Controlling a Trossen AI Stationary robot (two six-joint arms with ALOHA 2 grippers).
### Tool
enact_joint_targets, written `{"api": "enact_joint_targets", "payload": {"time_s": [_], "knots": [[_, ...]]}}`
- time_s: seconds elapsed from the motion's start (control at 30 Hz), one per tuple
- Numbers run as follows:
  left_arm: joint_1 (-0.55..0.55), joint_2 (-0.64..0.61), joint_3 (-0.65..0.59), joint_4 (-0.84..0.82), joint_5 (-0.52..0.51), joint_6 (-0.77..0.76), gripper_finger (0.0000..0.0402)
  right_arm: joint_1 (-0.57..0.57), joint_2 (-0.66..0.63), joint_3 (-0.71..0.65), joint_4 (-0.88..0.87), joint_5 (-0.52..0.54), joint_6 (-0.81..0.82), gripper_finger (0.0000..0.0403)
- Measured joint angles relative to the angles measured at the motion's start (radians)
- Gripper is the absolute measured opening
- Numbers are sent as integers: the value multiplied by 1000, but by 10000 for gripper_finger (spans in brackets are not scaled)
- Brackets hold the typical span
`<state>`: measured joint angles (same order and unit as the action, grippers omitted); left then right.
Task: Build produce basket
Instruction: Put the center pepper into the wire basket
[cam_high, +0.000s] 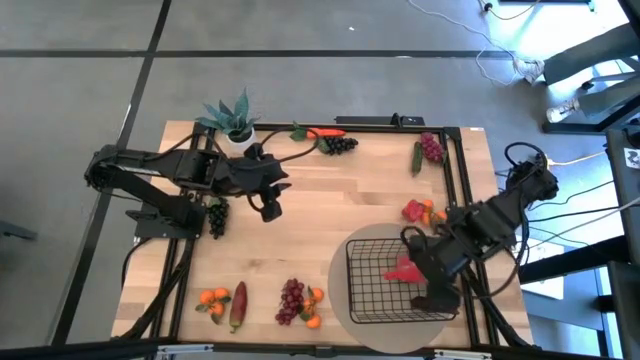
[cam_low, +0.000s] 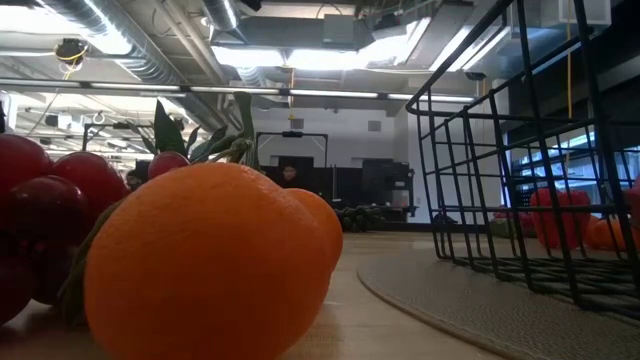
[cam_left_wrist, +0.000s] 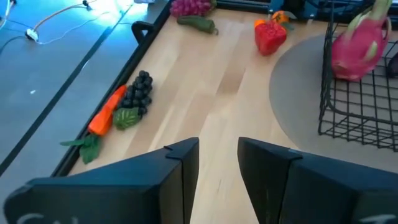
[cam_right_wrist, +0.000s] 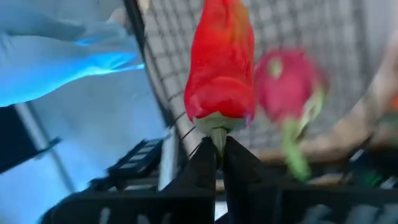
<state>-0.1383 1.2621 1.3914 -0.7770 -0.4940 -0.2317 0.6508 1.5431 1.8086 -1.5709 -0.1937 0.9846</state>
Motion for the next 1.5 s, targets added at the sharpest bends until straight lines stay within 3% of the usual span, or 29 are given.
{"api": "enact_joint_targets", "payload": {"time_s": [0.13,0.4,0.83,1.03,1.5], "knots": [[-6,0,0,0,19,5,101,55,0,-25,0,-54,139,0],[-14,0,0,4,164,55,97,92,1,-165,27,-188,320,0],[-21,0,0,4,171,60,97,92,1,-417,160,-302,289,0],[-21,1,0,3,171,60,97,89,1,-521,336,-316,240,0],[-20,1,0,3,170,60,97,84,1,-591,362,-323,181,5]]}}
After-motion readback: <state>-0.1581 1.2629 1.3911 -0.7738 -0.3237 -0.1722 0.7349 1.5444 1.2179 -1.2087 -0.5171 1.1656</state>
